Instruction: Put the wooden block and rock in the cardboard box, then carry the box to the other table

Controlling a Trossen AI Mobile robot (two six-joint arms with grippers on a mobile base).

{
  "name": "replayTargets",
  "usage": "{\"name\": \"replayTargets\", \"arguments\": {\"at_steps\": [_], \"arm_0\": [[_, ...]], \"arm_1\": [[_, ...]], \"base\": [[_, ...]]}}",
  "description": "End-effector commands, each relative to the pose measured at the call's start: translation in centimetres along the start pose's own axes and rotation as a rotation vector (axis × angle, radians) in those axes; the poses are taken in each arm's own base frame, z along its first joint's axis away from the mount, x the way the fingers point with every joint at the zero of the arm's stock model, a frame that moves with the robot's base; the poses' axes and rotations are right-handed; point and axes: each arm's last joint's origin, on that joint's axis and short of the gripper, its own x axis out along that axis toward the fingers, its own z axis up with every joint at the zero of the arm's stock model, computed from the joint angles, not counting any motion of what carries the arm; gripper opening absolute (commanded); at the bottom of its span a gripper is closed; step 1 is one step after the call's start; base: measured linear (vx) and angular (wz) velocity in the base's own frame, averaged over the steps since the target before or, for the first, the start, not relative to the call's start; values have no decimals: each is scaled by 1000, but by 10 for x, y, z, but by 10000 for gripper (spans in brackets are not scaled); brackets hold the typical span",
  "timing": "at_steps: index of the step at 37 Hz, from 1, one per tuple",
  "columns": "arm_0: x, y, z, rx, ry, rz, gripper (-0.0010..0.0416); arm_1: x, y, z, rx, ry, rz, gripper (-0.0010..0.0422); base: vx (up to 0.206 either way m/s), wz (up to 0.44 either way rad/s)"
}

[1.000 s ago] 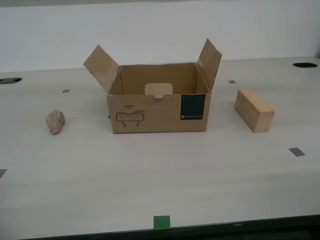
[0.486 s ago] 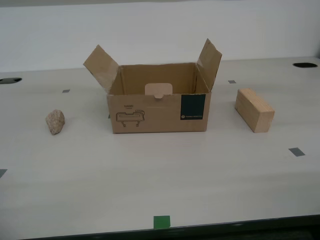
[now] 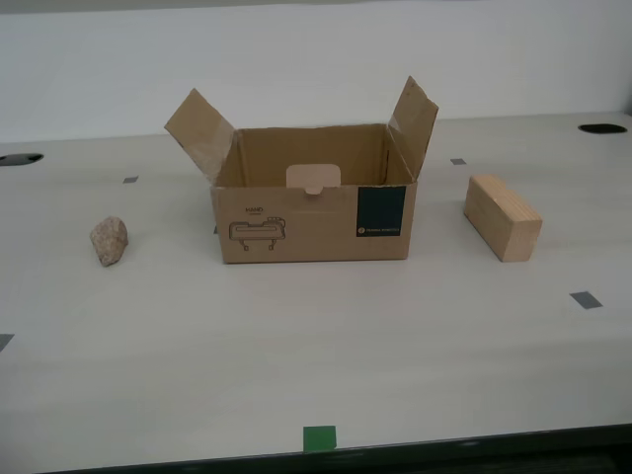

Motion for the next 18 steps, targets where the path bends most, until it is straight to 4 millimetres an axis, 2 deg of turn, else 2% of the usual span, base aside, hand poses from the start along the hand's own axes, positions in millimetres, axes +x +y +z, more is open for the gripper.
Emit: {"name": "replayTargets", "arguments": {"at_steps": [1, 3, 4, 7, 11, 14, 18], "arm_0": [[0, 0, 1, 28, -4, -2, 389], [0, 0, 1, 79, -2, 9, 369], [0, 1, 1, 112, -1, 20, 365], [0, 1, 0, 214, 5, 28, 373], [0, 1, -2, 306, 29, 23, 409], [0, 1, -5, 350, 54, 17, 387], [0, 1, -8, 354, 87, 10, 386]], "arm_1": [[0, 0, 1, -2, -5, -4, 390], [0, 0, 1, -7, -5, -4, 412], [0, 0, 1, -17, -6, -4, 399], [0, 0, 1, -46, -6, -5, 376], [0, 0, 1, -63, -6, -5, 386], [0, 0, 1, -67, -5, -5, 407], [0, 0, 1, -66, -5, -8, 391]], "base": [[0, 0], [0, 0], [0, 0], [0, 0], [0, 0], [0, 0], [0, 0]]}}
